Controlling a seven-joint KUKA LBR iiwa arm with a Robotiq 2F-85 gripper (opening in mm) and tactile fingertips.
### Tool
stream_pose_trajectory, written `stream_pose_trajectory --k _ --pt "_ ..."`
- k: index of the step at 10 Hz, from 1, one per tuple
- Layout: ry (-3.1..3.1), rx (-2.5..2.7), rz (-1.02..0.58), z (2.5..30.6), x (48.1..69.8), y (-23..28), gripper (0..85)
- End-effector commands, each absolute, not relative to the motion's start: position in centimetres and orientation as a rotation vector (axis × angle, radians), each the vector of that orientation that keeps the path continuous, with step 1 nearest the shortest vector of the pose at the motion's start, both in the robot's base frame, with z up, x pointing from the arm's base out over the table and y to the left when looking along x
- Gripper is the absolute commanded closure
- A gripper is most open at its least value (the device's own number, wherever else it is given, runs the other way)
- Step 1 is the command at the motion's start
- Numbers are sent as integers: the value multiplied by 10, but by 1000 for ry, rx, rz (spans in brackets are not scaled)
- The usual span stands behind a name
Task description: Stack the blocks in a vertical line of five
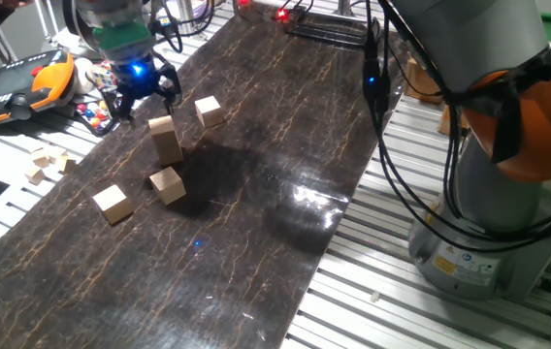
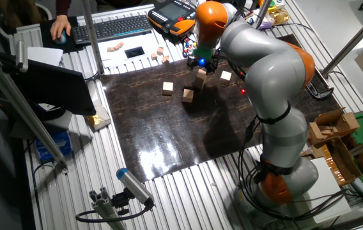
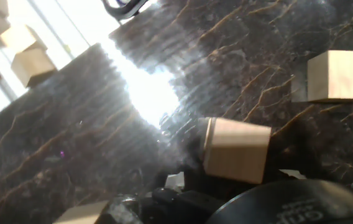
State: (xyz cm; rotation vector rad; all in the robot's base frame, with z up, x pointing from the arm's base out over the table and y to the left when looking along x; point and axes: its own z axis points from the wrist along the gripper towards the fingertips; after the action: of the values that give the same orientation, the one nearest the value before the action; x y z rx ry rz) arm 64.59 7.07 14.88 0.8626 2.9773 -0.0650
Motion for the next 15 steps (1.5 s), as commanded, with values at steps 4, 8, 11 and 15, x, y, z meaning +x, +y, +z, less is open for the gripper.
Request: stream_pose_trajectory --k 4,8,11,15 --pt "2965 847 -73 139 636 88 113" --pt "2944 832 -91 121 625 107 117" --pt "2953 826 -65 111 623 106 113" --pt "2960 811 -43 103 626 103 113"
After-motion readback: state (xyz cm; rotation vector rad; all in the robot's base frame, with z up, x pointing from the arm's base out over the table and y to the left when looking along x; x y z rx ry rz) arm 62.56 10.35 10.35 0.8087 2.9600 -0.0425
